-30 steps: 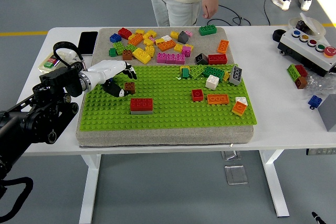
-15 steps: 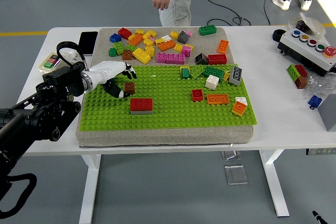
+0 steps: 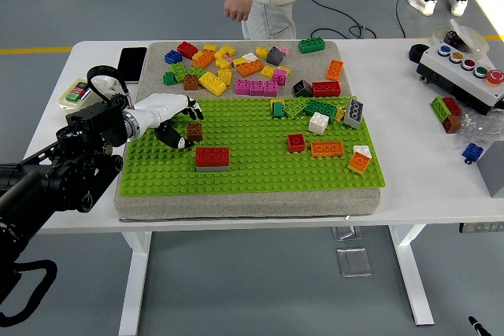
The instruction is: Pick up the brick,pile it on top of brick,press brick,pick up the brick,pile it on top of brick,press brick
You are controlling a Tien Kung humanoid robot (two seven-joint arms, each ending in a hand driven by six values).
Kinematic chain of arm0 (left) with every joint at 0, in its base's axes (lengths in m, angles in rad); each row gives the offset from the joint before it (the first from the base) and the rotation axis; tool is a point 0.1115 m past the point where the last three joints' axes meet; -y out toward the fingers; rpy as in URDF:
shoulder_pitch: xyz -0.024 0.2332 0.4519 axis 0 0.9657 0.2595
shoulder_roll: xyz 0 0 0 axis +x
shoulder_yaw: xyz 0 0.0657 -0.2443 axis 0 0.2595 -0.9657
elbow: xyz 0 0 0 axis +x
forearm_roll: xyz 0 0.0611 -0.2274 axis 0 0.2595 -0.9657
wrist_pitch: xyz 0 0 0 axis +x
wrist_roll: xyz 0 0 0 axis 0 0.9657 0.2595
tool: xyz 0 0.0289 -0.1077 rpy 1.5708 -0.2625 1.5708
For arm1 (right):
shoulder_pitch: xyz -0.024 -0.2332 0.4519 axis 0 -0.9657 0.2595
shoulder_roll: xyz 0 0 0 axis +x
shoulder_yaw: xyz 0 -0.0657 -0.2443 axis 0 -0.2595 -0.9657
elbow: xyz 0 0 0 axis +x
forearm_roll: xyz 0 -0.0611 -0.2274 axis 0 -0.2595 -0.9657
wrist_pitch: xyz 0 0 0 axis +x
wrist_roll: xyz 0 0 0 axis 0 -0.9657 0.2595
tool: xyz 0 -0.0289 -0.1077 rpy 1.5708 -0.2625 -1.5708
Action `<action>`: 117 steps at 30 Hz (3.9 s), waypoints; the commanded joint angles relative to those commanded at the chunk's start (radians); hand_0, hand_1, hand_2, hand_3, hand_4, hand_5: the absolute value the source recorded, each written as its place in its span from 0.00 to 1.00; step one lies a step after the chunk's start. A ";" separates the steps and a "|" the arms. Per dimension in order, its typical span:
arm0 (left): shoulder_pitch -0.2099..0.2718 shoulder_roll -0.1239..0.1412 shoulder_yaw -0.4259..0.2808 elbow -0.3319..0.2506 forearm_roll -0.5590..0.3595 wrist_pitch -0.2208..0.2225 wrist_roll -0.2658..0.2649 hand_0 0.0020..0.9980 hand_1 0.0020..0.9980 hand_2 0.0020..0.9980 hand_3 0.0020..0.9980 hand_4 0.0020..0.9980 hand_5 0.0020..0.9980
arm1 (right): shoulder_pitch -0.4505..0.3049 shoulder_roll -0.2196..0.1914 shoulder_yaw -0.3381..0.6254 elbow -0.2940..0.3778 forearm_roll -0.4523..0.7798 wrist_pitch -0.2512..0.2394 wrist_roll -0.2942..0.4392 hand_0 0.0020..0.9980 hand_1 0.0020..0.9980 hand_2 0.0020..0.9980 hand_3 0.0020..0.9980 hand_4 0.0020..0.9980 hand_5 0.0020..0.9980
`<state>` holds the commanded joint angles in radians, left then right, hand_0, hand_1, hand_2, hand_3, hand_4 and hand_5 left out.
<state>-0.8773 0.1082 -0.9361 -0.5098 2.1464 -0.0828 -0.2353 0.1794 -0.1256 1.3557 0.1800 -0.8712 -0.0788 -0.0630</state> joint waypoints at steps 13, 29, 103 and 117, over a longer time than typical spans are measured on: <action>0.000 -0.004 0.015 0.022 -0.017 0.022 0.000 0.76 0.72 0.65 0.61 0.66 0.10 | -0.001 0.002 -0.005 0.000 -0.003 -0.002 0.000 0.76 0.68 0.73 0.74 1.00 0.65; -0.003 -0.008 0.020 0.030 -0.035 0.032 0.001 0.74 0.70 0.62 0.57 0.56 0.04 | -0.001 0.004 -0.006 0.000 -0.004 -0.001 -0.001 0.75 0.68 0.73 0.74 1.00 0.65; 0.277 0.105 -0.176 -0.617 0.070 -0.090 0.185 0.67 0.63 0.60 0.54 0.43 0.00 | -0.034 -0.017 0.053 0.000 -0.013 0.004 0.023 0.76 0.68 0.73 0.74 1.00 0.64; 0.366 0.109 -0.173 -0.744 0.083 -0.125 0.245 0.67 0.62 0.60 0.54 0.42 0.00 | -0.038 -0.027 0.065 0.000 -0.009 0.007 0.031 0.76 0.68 0.73 0.74 1.00 0.64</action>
<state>-0.5113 0.2175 -1.1092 -1.2537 2.2295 -0.2083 0.0101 0.1419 -0.1527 1.4209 0.1800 -0.8799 -0.0717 -0.0316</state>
